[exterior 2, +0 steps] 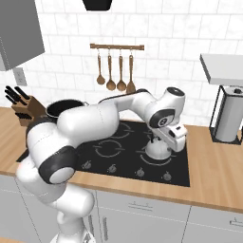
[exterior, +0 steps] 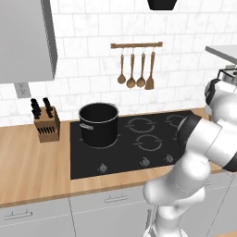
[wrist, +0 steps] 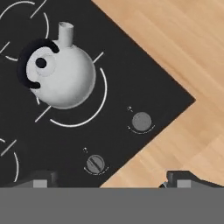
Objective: Pick the kettle from the counter and place it on a stove burner. Then turn the burner on.
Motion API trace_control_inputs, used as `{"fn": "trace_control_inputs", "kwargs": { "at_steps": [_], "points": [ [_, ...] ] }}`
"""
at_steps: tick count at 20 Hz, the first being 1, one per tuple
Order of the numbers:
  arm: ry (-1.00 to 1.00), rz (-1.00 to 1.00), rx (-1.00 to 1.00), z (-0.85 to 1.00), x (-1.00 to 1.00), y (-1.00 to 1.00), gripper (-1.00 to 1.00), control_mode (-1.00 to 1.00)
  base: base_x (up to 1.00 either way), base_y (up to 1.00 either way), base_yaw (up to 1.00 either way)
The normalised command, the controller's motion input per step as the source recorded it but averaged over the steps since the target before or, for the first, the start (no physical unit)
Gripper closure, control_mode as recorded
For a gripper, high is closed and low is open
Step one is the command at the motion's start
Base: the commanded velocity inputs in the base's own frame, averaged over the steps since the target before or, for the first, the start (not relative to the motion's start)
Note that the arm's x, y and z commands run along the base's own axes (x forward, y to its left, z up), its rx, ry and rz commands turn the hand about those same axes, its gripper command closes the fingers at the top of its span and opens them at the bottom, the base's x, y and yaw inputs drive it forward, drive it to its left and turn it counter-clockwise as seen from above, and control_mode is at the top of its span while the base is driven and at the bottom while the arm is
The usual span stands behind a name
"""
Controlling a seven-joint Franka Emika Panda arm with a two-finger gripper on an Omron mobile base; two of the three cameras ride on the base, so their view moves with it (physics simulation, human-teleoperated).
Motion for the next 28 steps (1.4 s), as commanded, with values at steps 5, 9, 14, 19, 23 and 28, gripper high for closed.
{"fn": "trace_control_inputs", "kwargs": {
  "at_steps": [5,9,14,19,23,28],
  "points": [
    [0.03,0.54,0.0,-0.24,-0.62,-0.08,-1.0,-1.0,0.0,0.0,0.0],
    [0.02,0.57,0.0,-0.65,-0.07,0.0,-1.0,-1.0,0.0,0.0,0.0],
    [0.0,0.43,0.02,-0.73,0.2,-0.18,-1.0,-1.0,0.0,0.0,0.0],
    [0.01,0.2,0.07,-0.2,0.31,-0.25,-1.0,-1.0,0.0,0.0,0.0],
    [0.01,0.0,0.03,-0.1,0.38,-0.15,-1.0,-1.0,0.0,0.0,0.0],
    [0.0,0.08,0.02,-0.28,0.13,-0.09,-1.0,-1.0,0.0,0.0,0.0]
  ]
}}
